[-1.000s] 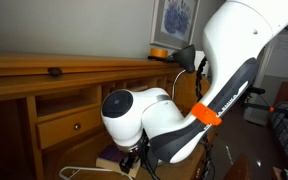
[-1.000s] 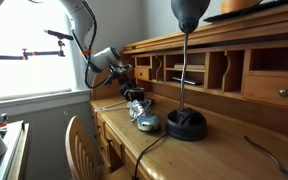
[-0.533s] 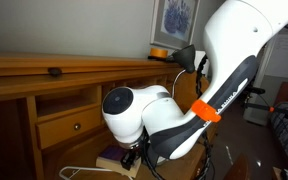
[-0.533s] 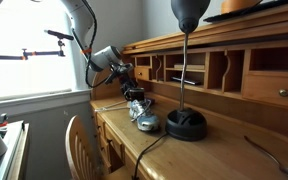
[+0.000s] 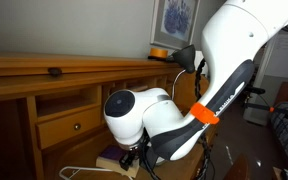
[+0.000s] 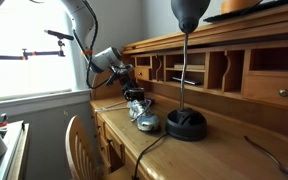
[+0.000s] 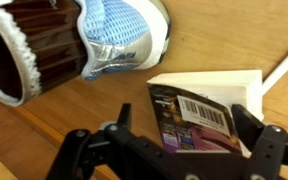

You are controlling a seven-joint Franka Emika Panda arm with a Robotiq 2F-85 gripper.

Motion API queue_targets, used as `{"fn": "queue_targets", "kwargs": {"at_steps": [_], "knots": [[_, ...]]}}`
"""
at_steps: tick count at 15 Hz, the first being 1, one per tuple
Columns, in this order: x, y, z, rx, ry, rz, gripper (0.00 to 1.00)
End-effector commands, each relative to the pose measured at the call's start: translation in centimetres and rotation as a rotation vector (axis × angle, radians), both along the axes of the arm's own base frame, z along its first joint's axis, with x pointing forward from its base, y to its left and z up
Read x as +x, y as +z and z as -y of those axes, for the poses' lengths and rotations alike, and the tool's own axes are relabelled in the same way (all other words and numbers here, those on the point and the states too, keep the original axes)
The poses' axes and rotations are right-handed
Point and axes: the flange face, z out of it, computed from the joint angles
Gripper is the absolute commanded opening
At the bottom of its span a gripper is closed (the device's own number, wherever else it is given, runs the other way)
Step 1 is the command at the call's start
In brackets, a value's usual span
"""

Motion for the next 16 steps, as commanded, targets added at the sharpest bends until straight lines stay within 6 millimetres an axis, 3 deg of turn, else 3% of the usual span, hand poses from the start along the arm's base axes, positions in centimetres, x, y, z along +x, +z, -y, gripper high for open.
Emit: {"fn": "queue_targets", "kwargs": {"at_steps": [1,6,7,8,10,16], "knots": [[0.60,-1.20,0.82,0.026,-0.034,0.048,1.00],[0.97,-1.72,1.09,0.041,-0.040,0.082,1.00],[1.02,-1.80,1.10,0.043,-0.036,0.089,0.95],[1.08,-1.83,1.10,0.045,-0.035,0.098,0.74],[1.12,-1.76,1.12,0.055,-0.037,0.114,0.70],[0.88,-1.08,0.47,0.041,-0.019,0.147,0.22]]}}
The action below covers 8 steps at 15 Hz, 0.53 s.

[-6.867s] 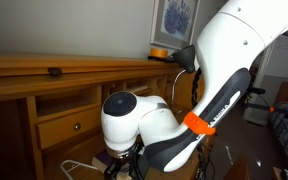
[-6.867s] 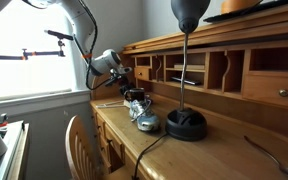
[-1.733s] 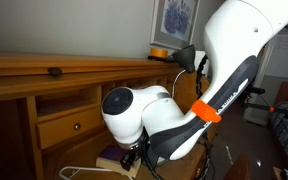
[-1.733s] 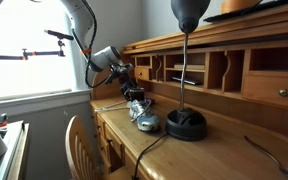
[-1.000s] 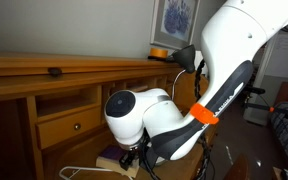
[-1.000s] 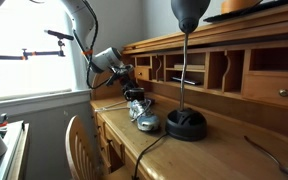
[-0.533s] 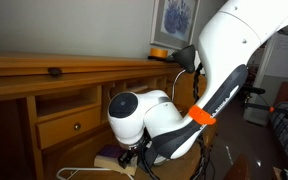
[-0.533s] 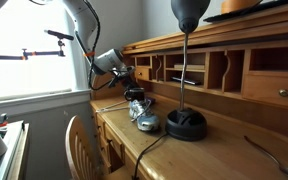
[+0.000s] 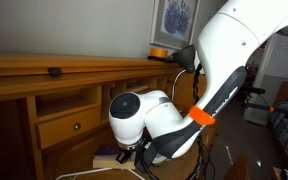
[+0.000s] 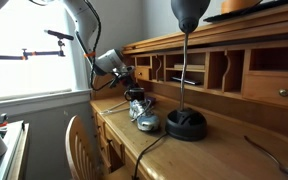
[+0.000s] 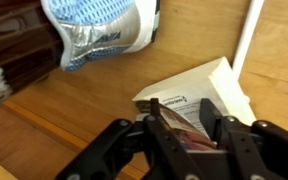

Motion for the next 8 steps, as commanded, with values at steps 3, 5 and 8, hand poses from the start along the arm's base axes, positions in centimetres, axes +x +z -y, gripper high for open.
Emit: {"fn": "queue_targets", "kwargs": {"at_steps": [3,5,8], "knots": [[-0.6,0.2,-0.9,-0.033,0.045,0.038,0.01],[-0.8,0.6,-1.2,-0.042,0.062,0.045,0.00],[-1.0,1.3,-1.7,-0.052,0.085,0.059,0.00]]}}
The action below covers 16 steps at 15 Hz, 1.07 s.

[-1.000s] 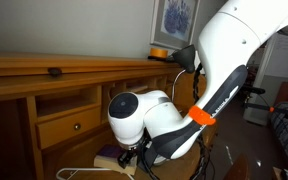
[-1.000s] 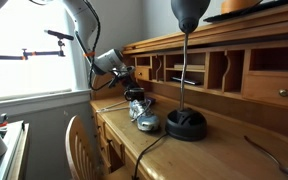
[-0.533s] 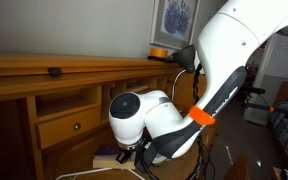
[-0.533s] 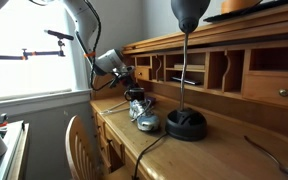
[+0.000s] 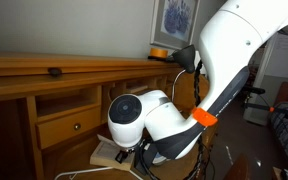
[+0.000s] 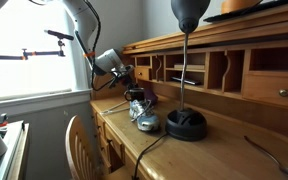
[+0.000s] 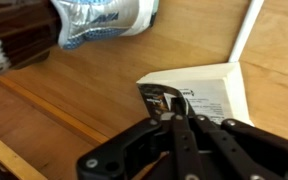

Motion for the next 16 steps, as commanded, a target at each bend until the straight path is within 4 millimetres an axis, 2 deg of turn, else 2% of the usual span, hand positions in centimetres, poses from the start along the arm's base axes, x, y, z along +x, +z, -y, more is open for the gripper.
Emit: {"fn": "queue_targets", "kwargs": {"at_steps": [1,4,9,16], "knots": [[-0.8,1.1,-0.5,-0.019,0.021,0.029,0.00],[-1.2,2.7,-1.1,-0.017,0.038,0.039,0.00],[-3.1,6.9,-2.5,-0.013,0.066,0.042,0.00],[-5.2,12.5,-3.3,0.004,0.002,0.068,0.00]]}}
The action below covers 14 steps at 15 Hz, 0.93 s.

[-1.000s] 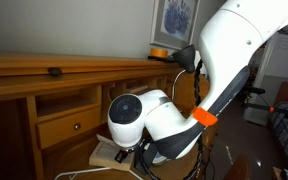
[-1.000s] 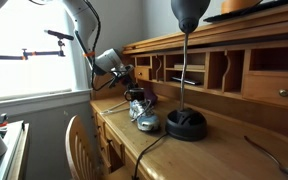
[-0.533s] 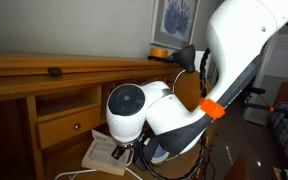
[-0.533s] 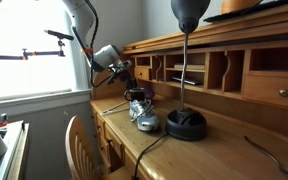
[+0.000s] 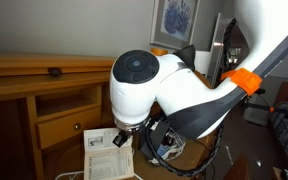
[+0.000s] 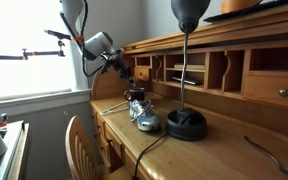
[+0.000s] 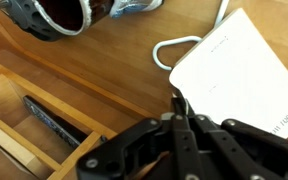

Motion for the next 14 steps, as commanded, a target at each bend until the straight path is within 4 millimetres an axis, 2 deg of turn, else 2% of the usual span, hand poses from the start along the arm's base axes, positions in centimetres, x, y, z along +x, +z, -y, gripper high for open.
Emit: {"fn": "queue_targets", "kwargs": {"at_steps": [1,8,14], "knots": [[-1.8,2.6,0.5,0.008,-0.042,-0.003,0.00],[-3.7,6.2,-0.1,0.093,-0.112,-0.011,0.00],[-5.1,10.5,-0.2,0.252,-0.244,0.029,0.00]]}}
